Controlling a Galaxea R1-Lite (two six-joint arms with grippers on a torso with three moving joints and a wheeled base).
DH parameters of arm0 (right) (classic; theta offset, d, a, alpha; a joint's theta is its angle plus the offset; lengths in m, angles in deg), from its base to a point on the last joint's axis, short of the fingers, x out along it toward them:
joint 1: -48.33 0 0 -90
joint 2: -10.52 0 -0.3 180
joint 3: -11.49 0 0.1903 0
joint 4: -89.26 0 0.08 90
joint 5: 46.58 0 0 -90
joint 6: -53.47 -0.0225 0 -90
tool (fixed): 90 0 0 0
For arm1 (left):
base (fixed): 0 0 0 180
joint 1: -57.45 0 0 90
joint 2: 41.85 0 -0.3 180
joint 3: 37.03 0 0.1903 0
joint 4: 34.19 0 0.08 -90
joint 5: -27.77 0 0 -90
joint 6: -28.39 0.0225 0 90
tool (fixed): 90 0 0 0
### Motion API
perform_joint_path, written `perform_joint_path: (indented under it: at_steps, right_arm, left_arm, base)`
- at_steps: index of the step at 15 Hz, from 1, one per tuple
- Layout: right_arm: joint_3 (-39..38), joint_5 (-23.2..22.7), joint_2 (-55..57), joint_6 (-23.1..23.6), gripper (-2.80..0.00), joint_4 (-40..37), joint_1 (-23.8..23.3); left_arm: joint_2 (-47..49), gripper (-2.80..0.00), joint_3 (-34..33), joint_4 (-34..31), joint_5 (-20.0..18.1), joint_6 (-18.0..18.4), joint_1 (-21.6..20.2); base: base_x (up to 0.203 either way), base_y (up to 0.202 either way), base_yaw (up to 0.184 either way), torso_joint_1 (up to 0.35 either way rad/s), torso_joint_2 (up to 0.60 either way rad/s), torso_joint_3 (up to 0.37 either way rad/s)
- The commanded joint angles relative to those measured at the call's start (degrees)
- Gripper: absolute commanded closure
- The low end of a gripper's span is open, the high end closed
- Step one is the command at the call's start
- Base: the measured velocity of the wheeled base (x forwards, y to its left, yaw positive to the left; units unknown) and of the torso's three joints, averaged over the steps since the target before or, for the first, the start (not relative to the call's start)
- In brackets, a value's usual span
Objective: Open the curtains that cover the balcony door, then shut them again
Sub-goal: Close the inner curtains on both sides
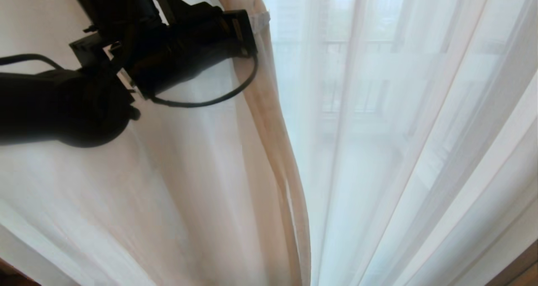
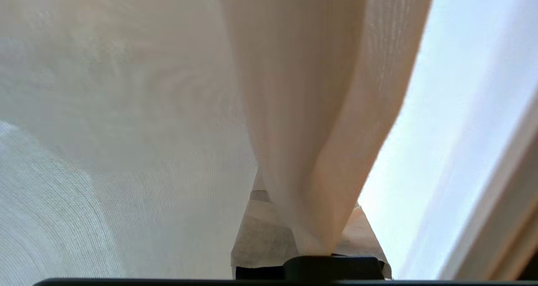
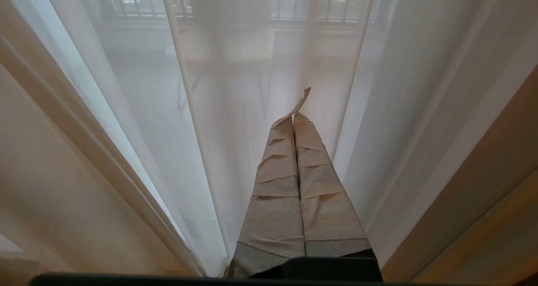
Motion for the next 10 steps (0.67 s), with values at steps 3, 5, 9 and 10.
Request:
perform_joint_path:
  at_steps: [3,5,9,10]
  right_arm:
    - [0.0,0.0,0.1,0.0,0.0,0.0,0.0]
    - [0.0,0.0,0.0,0.0,0.0,0.0,0.0]
    - [0.0,0.0,0.0,0.0,0.0,0.0,0.0]
    - [0.0,0.0,0.0,0.0,0.0,0.0,0.0]
  left_arm:
    - [-0.3,0.0,-0.1,0.1,2.0,1.8,-5.4]
    - [-0.2,0.0,-0.2,0.0,5.1,2.0,-7.8]
    - [0.7,0.0,-0.3,0.2,6.4,1.9,-14.2]
    - [1.1,0.0,-0.3,0.3,6.4,2.0,-15.9]
  base:
    - [0.0,0.0,0.0,0.0,0.0,0.0]
    - [0.0,0.0,0.0,0.0,0.0,0.0]
    - [0.0,0.0,0.0,0.0,0.0,0.0]
    - [0.0,0.0,0.0,0.0,0.0,0.0]
